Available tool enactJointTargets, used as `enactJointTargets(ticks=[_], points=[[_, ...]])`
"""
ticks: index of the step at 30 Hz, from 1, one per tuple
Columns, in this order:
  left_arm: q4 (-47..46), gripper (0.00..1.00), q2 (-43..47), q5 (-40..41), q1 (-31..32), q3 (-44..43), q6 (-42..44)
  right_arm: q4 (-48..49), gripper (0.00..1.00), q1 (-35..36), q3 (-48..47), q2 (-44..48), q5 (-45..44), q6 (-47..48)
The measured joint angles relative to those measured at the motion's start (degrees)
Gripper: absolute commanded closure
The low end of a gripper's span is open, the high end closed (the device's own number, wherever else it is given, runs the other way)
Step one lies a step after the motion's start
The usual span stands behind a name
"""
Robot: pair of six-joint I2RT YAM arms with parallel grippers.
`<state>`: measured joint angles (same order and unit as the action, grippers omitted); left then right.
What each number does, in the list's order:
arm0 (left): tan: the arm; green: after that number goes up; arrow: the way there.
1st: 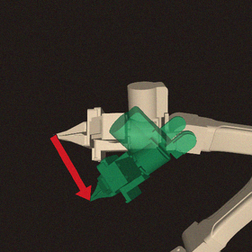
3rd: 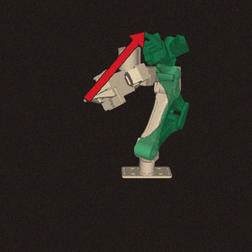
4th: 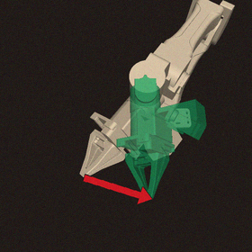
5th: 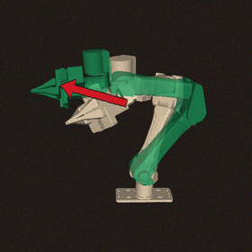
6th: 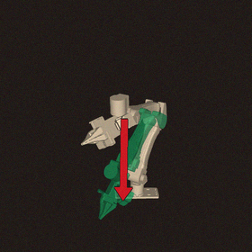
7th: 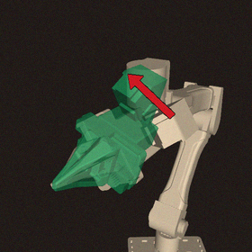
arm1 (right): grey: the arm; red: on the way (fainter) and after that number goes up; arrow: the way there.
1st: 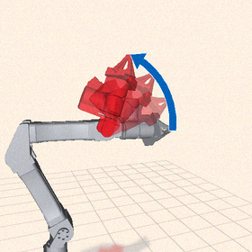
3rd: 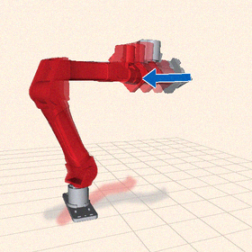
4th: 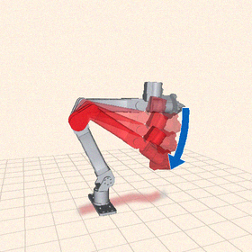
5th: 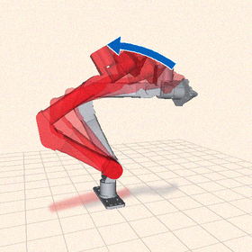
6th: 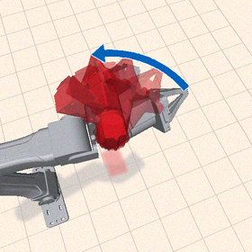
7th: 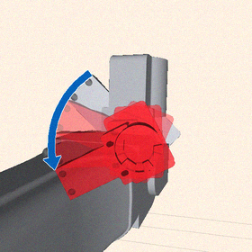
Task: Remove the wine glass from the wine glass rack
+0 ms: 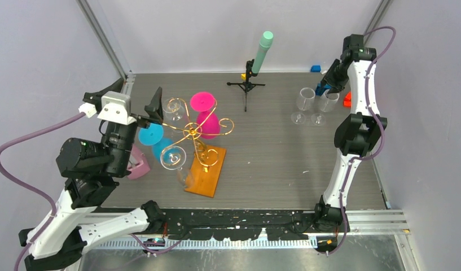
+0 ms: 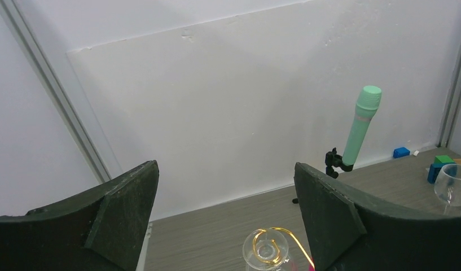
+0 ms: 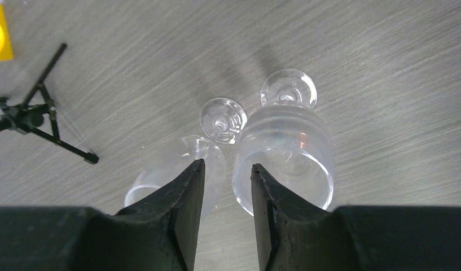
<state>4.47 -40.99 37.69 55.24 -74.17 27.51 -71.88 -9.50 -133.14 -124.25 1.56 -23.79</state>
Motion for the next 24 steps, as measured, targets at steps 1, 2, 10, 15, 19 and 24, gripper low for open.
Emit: enactJointTargets(ticks=[1,2,10,15,19,24], points=[[-0.07,0.07,-0.26,0.20,-0.02,0.00,-0.09,0.13,0.56,0.00,-0.57,0.02,0.00,-0.22],[-0.02,0.06,-0.46,0.28,-0.02,0.00,-0.24,0.33,0.56,0.00,-1.36,0.04,0.00,-0.50],[8.76,0.06,-6.78,6.19,-0.02,-7.85,-7.74,2.62,0.55,0.00,-0.15,5.22,0.04,-2.56],[19.91,0.05,-15.80,9.35,-0.26,-21.70,-14.32,6.91,0.52,0.46,8.57,16.31,0.87,-4.55],[28.83,0.05,-21.77,6.84,-3.17,-30.27,-19.65,9.07,0.50,1.68,12.98,22.77,1.92,-5.29],[40.83,0.04,-30.42,-8.55,-20.13,-39.80,-29.44,12.74,0.47,3.50,21.07,29.90,4.28,-6.19]])
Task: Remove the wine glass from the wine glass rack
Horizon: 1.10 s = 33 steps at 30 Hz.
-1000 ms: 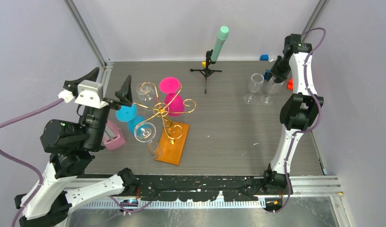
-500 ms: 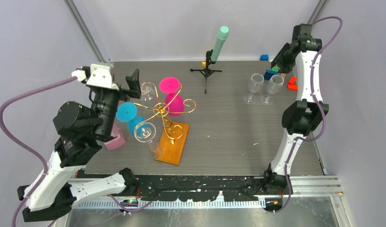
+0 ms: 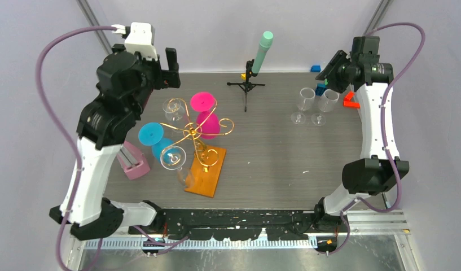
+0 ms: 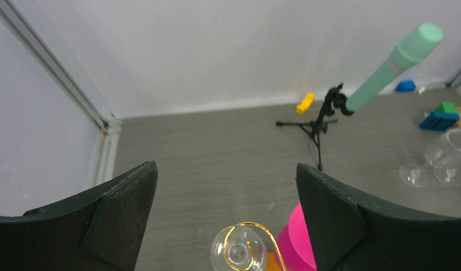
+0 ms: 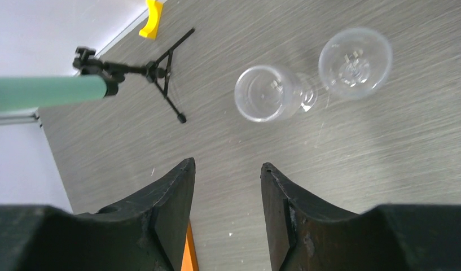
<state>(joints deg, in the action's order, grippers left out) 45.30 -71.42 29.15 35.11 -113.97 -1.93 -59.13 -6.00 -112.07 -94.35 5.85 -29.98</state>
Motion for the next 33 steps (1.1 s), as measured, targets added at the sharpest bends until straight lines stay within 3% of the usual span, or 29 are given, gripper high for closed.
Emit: enactJointTargets(ticks=[6,11,14,22,28,33], points=[[7.08,0.04,-6.51,-23.19,-19.17,0.17,-8.76,4.44,0.47,1.09,12.57,10.16,4.04,-2.29],[6.14,0.05,-6.75,-44.87,-36.54,5.27,-18.08,7.10,0.47,2.34,20.28,17.64,7.10,-4.52],[3.93,0.06,-5.57,-54.77,-43.12,11.04,-23.76,8.41,0.47,3.26,24.28,21.14,8.83,-5.68],[-0.07,0.23,-1.44,-68.32,-45.81,22.12,-33.94,9.09,0.47,4.02,30.10,25.38,11.63,-7.67],[-3.32,0.28,1.38,-71.80,-46.88,27.23,-38.49,9.05,0.47,4.57,31.54,25.64,12.35,-7.69],[-3.26,0.41,2.45,-72.46,-47.19,28.98,-39.67,8.96,0.47,4.79,32.33,26.36,12.79,-7.67]])
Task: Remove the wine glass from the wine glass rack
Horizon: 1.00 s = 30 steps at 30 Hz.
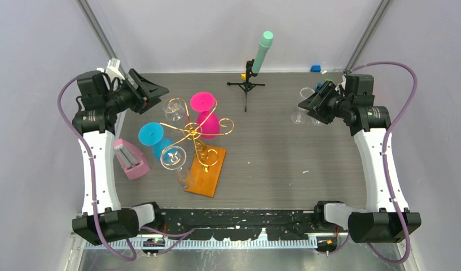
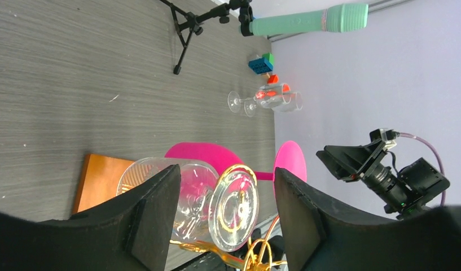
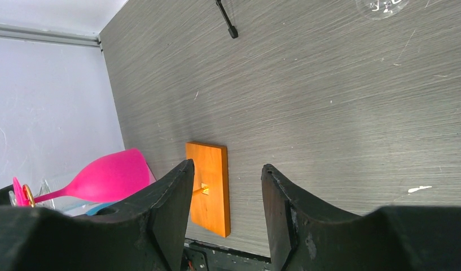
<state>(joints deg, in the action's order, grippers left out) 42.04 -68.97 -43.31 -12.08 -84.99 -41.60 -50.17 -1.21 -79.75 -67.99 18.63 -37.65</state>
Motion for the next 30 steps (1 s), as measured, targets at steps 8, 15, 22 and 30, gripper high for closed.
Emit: enactJointTargets(ticks=[8,15,22,30], points=[[-0.26,0.55,2.38,-2.12,-0.07,3.74,-2.40,-0.02,0.47,0.04,1.03,2.12,0.15,0.00],[-2.21,0.66,2.78,-4.39,-0.07,8.35,-6.05,-0.02,0.47,0.04,2.14,2.49,0.15,0.00],[-6.84,0.76,3.10,-7.23,-0.07,10.71,-11.02,0.00,0.47,0.04,2.45,2.78,0.11,0.00],[-7.06,0.90,2.45,-7.78,-0.07,10.23,-11.78,0.02,0.47,0.04,2.60,2.78,-0.04,0.24]])
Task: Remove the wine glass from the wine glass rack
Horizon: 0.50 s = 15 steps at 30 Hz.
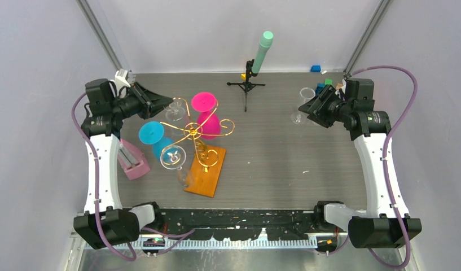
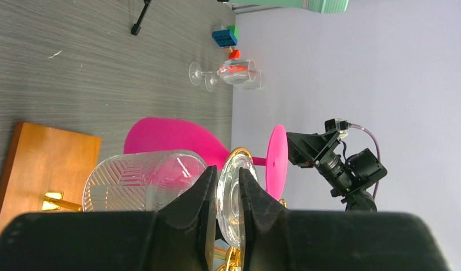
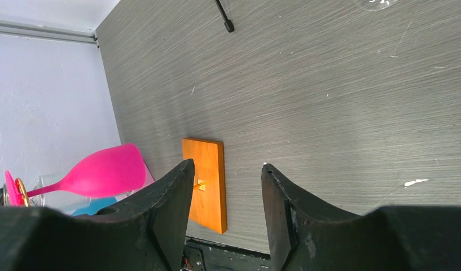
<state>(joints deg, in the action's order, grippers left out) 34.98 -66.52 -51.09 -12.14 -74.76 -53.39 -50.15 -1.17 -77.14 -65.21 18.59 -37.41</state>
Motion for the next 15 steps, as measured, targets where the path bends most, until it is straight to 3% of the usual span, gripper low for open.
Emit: enactJointTargets(ticks=[3,8,9,12,15], points=[[0.00,0.98,-0.20,-0.37,0.00,-0.17,0.52,0.00,0.47,0.00,0.09,0.00,-0.04,0.04],[1.44,0.99,-0.66,-0.35,0.02,-1.44,2.58,0.02,0.47,0.00,0.11,-0.02,-0.07,0.04],[2.03,0.97,-0.76,-0.22,0.02,-1.86,3.10,0.02,0.47,0.00,0.11,-0.02,-0.04,0.04],[4.24,0.76,-1.05,0.74,0.07,-3.52,5.38,0.02,0.47,0.00,0.11,-0.02,-0.04,0.04],[6.86,0.66,-1.20,2.25,0.04,-5.29,8.17,0.04,0.47,0.00,0.13,-0.02,-0.04,0.07]])
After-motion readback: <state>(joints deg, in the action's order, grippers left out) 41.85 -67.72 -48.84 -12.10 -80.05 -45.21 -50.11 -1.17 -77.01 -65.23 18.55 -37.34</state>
